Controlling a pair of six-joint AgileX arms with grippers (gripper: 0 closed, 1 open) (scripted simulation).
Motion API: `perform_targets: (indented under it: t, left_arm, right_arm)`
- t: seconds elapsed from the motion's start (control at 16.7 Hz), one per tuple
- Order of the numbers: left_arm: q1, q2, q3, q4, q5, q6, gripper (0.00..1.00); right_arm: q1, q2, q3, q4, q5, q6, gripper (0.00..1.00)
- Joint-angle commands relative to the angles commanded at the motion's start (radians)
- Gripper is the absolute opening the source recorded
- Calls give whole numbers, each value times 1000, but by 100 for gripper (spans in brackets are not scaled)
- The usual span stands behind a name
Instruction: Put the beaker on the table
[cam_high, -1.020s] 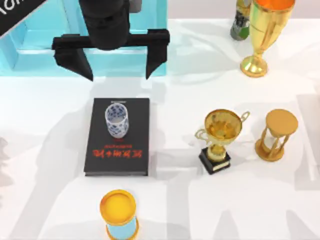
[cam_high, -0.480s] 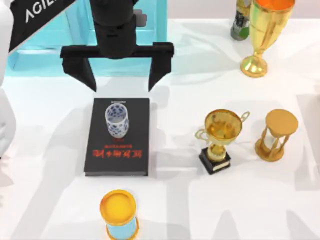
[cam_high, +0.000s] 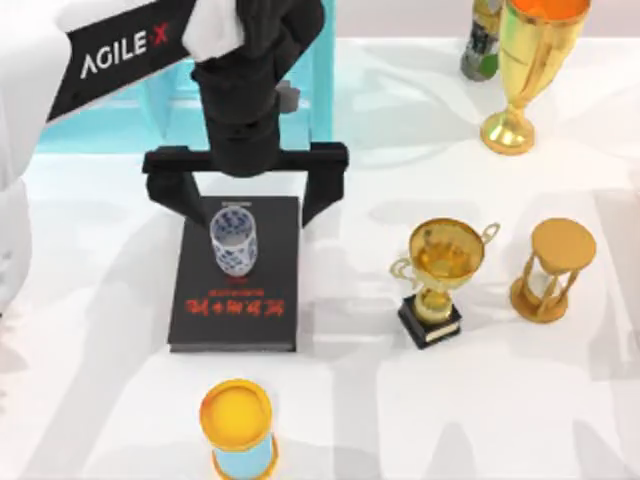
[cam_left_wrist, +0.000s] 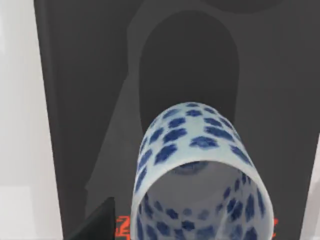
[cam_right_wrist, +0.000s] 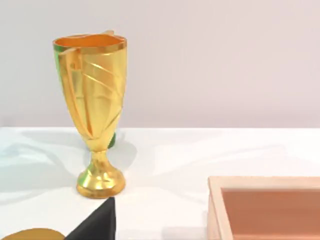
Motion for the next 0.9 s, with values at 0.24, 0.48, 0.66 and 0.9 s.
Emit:
perform_targets:
  t: [0.24, 0.48, 0.66, 0.9]
  left_arm:
    - [-1, 5, -111, 112, 0, -1, 100]
    - [-1, 5, -113, 115, 0, -1, 100]
    - [-1, 5, -113, 115, 0, -1, 77]
    - [-1, 5, -113, 115, 0, -1, 47]
  right_arm:
    - [0, 0, 0, 0, 0, 0, 100]
    - [0, 0, 0, 0, 0, 0, 100]
    - [0, 0, 0, 0, 0, 0, 100]
    - [0, 0, 0, 0, 0, 0, 100]
